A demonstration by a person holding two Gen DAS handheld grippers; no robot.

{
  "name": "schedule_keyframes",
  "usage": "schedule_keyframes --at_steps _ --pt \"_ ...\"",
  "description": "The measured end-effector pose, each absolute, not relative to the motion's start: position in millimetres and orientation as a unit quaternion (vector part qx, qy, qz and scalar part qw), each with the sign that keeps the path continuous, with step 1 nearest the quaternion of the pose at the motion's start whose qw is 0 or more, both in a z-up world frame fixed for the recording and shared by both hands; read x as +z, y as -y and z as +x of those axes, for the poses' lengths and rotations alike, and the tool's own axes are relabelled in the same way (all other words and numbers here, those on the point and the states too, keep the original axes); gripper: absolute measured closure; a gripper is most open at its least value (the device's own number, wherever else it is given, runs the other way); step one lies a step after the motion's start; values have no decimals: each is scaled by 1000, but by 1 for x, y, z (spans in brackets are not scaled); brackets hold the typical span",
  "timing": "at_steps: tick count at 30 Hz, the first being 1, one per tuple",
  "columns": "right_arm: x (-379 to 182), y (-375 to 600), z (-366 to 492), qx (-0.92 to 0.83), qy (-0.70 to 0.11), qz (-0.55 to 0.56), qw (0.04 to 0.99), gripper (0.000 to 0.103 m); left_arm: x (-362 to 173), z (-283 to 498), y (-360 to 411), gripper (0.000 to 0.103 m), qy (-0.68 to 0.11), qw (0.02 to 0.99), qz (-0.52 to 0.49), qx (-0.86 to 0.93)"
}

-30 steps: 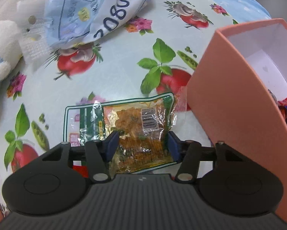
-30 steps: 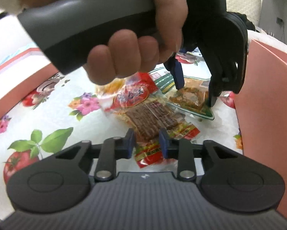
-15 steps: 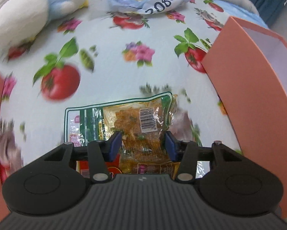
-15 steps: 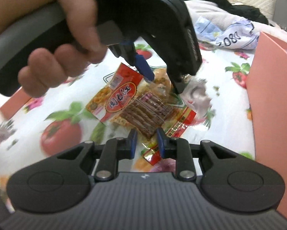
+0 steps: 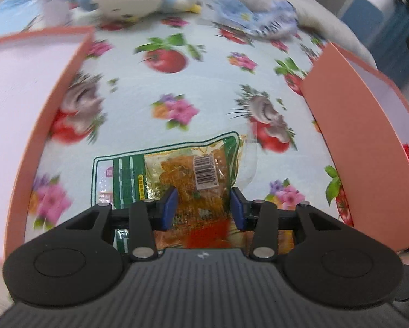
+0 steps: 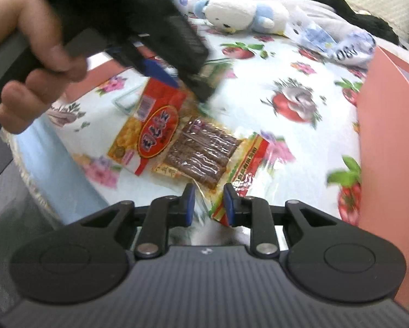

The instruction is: Organize snacks

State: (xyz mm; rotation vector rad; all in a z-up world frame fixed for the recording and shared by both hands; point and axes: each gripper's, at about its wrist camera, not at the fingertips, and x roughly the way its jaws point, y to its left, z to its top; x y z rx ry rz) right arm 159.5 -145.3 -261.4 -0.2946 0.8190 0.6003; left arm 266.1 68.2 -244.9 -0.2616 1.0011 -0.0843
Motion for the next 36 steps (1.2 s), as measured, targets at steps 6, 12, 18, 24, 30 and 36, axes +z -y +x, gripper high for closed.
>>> schedule_keyframes --at_steps 6,12,18,24,30,36 --pt "-250 176 144 271 -401 -102 869 74 -248 229 -93 58 -450 874 -182 -13" --pt "-240 188 138 258 -393 -36 882 40 -240 204 -100 58 -426 884 -192 -9" --pt "-242 183 151 224 -379 0 898 16 -232 181 -96 59 -411 891 -190 -14" --pt "-261 173 169 178 -400 5 899 36 -226 165 -90 60 -398 898 -188 -14" --pt "-265 160 166 188 -396 -24 899 37 -226 157 -84 66 -395 900 -186 -17" --pt "-267 147 164 187 -394 -82 896 46 -230 156 -82 75 -403 895 -193 -15"
